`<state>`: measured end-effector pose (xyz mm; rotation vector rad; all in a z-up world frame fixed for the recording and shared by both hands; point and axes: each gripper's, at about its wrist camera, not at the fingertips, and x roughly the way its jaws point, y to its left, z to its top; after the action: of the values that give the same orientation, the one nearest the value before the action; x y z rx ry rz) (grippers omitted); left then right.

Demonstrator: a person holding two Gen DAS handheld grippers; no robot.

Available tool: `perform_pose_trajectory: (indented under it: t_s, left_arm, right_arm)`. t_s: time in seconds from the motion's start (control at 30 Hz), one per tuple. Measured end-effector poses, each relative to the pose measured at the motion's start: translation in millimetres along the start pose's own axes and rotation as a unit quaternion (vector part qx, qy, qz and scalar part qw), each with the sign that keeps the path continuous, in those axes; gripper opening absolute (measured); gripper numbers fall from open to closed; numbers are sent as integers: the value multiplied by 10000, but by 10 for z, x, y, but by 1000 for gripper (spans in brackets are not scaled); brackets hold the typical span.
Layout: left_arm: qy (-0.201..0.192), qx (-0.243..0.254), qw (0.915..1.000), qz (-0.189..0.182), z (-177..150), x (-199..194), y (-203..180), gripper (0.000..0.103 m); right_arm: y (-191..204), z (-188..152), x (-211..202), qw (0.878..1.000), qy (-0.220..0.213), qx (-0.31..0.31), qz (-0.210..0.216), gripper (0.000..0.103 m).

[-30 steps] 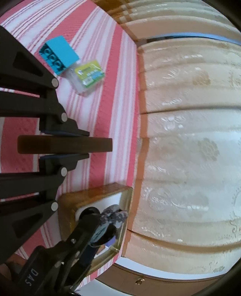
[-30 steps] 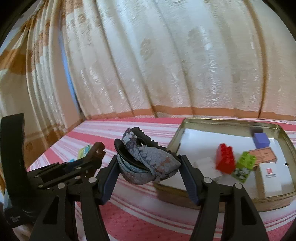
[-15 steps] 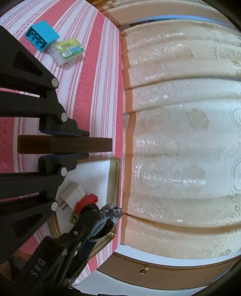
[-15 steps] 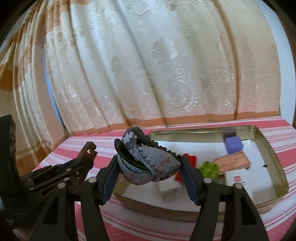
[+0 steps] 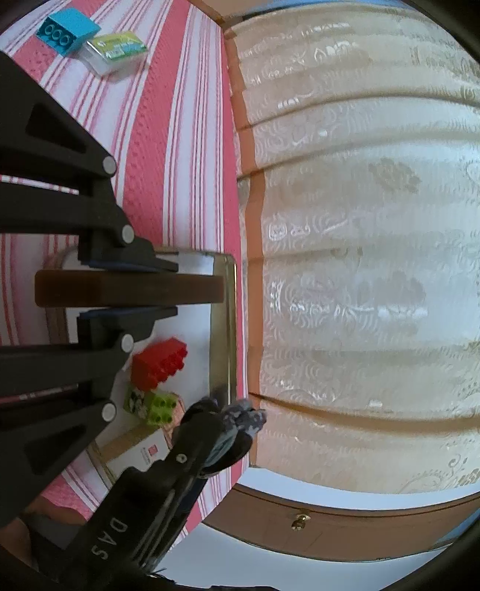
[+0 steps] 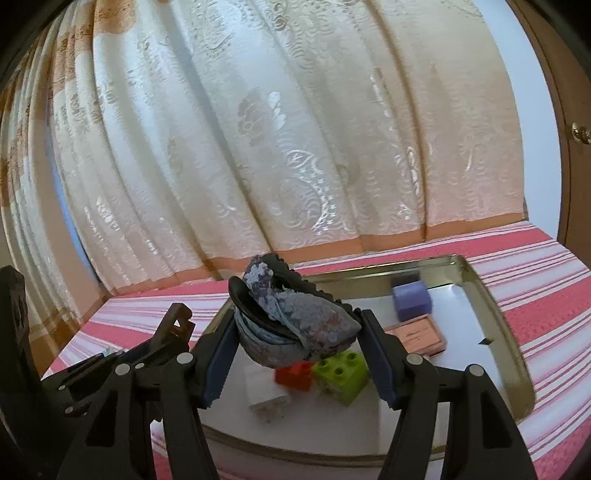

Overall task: Organize rigid objects
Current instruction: 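Carry the grey cloth with the right gripper over the tin while the left holds the strip, then lower the brown strip and grey cloth into the tin and open both grippers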

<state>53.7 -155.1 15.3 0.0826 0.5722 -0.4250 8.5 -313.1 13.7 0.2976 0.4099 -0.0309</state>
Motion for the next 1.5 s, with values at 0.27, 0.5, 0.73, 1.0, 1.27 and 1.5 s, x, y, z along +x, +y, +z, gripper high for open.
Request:
perform_pose_trajectory:
  t_s: [0.27, 0.5, 0.73, 1.0, 1.27, 1.5]
  left_arm:
    - [28, 77, 9999, -145, 60, 121, -218, 13]
    - [65, 200, 9996, -176, 85, 249, -428, 13]
    - [105, 282, 9992, -244, 97, 366, -619, 13]
    - [166, 336, 9988, -302, 104, 481, -761, 13]
    - [266, 322, 9987, -283, 76, 543, -730, 13]
    - [317, 282, 9987, -298, 70, 580, -723, 13]
  right_arm:
    - [-272, 87, -2, 9995, -77, 34, -300, 66]
    - [-533, 164, -22, 9973, -178, -36, -712, 66]
    - [-768, 200, -23, 9951, -204, 51, -963, 66]
    - [-830, 220, -17, 9898, -316, -248, -1366, 66]
    - [-892, 222, 29, 9869, -228, -253, -1577, 66]
    - [-901, 191, 83, 9856, -72, -223, -1676, 66]
